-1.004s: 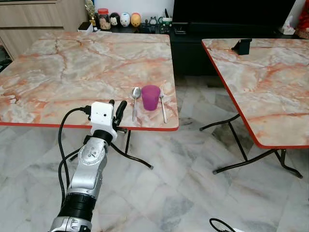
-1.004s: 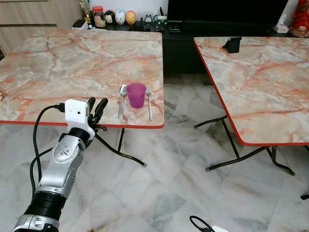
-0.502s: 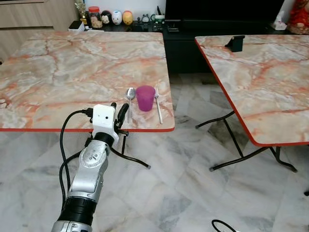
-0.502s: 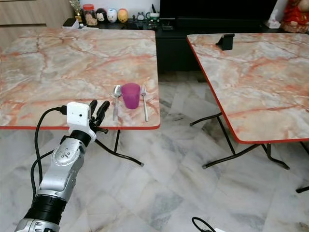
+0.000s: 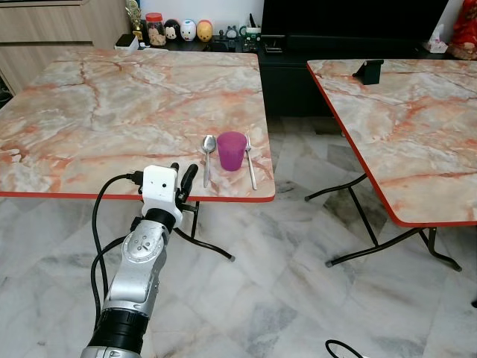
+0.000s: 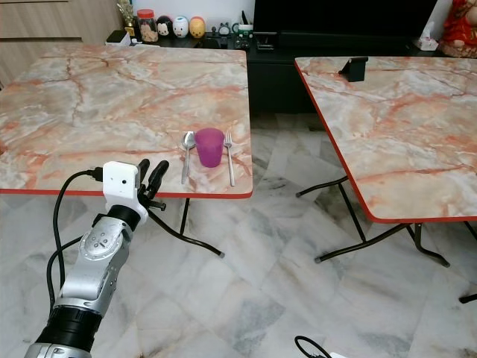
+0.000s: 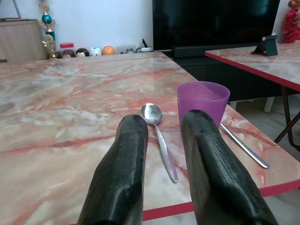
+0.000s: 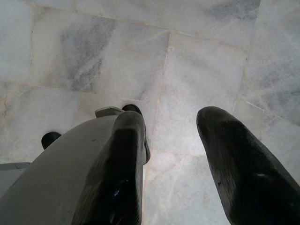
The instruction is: Setting the table
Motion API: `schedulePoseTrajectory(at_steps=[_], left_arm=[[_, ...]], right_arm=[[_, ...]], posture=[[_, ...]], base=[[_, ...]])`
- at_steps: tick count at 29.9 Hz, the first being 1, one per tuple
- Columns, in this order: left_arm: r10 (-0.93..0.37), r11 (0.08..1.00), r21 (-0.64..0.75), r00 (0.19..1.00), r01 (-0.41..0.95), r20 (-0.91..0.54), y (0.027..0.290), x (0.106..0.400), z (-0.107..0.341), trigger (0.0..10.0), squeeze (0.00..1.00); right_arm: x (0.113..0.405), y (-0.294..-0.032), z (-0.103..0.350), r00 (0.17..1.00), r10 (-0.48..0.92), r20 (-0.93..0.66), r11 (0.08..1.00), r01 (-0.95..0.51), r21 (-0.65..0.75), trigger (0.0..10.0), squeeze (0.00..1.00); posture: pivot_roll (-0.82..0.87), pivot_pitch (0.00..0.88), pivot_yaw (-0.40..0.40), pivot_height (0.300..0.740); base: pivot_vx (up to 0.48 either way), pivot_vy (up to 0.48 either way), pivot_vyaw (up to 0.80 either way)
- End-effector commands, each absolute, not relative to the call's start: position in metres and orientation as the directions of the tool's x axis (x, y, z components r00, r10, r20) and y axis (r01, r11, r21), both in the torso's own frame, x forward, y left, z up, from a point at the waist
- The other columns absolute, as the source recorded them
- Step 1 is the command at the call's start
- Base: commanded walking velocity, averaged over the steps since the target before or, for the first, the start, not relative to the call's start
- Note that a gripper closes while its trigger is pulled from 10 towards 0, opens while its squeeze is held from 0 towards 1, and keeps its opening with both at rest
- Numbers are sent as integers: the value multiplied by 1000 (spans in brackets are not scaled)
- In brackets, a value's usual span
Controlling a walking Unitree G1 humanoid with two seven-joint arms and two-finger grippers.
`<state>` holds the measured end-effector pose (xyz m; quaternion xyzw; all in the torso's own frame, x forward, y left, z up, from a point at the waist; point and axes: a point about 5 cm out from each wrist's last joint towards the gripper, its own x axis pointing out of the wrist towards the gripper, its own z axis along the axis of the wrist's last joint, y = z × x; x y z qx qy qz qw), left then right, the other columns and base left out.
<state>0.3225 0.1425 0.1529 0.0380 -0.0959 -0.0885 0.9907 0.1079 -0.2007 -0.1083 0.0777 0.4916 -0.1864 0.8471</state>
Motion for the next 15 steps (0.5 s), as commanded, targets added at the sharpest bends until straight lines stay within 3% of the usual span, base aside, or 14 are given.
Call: schedulePoseTrajectory(at_steps=[1,6,11,15], left_arm=[[-186,981,90,961,171,203,142,323,160,10000,0],[-198,979,91,960,183,200,139,322,160,10000,0],[-197,979,90,960,182,201,140,322,160,10000,0],[-196,980,87,960,181,202,140,322,159,10000,0]], right_arm=[[108,-203,-108,444,-243,-862,918,392,-57,10000,0],[108,-202,-108,443,-240,-864,913,407,-45,10000,0],[108,-201,-108,442,-235,-866,916,399,-45,10000,0],[107,-201,-109,443,-232,-866,922,383,-51,10000,0]], posture=[[109,0,-13,711],[102,0,-8,711],[104,0,-9,711],[106,0,-10,711]], base=[[0,0,0],[145,0,0],[251,0,-630],[266,0,0]])
